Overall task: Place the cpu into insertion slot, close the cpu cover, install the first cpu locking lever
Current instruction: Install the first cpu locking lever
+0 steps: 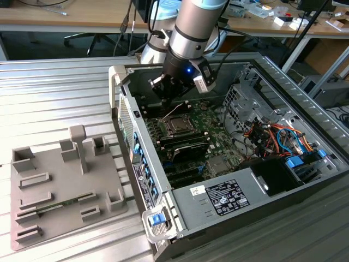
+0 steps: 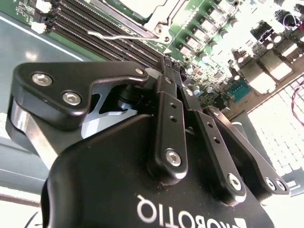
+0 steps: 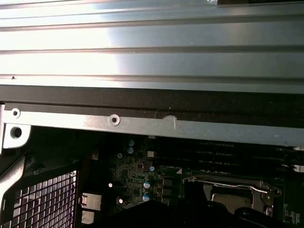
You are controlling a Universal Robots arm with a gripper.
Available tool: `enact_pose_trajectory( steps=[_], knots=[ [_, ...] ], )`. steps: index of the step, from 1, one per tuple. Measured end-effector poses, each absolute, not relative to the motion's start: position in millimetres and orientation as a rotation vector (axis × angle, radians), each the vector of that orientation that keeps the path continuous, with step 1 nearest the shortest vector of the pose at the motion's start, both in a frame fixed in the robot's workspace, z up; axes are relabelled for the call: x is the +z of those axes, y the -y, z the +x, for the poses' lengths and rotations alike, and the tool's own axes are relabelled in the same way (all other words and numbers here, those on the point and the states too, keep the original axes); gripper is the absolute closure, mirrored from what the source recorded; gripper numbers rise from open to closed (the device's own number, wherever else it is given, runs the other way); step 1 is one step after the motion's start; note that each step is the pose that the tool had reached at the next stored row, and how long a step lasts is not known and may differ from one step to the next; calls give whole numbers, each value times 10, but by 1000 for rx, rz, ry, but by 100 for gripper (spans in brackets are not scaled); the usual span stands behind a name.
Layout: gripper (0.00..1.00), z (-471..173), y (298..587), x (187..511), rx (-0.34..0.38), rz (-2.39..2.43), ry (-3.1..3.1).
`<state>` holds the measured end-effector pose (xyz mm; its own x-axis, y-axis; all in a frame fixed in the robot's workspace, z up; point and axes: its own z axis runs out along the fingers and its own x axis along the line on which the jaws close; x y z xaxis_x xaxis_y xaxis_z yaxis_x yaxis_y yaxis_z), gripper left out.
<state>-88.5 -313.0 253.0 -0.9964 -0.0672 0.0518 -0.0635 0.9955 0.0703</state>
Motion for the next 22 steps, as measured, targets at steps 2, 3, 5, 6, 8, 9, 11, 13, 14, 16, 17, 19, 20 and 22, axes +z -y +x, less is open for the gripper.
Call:
enact_pose_trajectory(
  steps=[2,3,5,6,8,9,11,13,14,16,17,19,20,22],
  knots=[
    [89,-870,3129,2521,-105,127,3082],
    [89,-869,3128,2518,-105,131,3082],
    [89,-865,3126,2510,-105,143,3081],
    [89,-862,3125,2508,-104,148,3081],
    [89,-857,3125,2500,-105,152,3081],
    [89,-855,3125,2493,-105,153,3081],
    [89,-830,3115,2474,-105,158,3080],
    [89,-821,3115,2465,-104,159,3080],
    [89,-819,3115,2459,-104,160,3080],
    [89,-815,3115,2453,-104,161,3080],
    [89,-812,3114,2450,-104,161,3080],
    [89,-804,3114,2443,-104,163,3080],
    [89,-801,3114,2440,-104,164,3080],
    [89,-792,3114,2434,-104,166,3079]
  ],
)
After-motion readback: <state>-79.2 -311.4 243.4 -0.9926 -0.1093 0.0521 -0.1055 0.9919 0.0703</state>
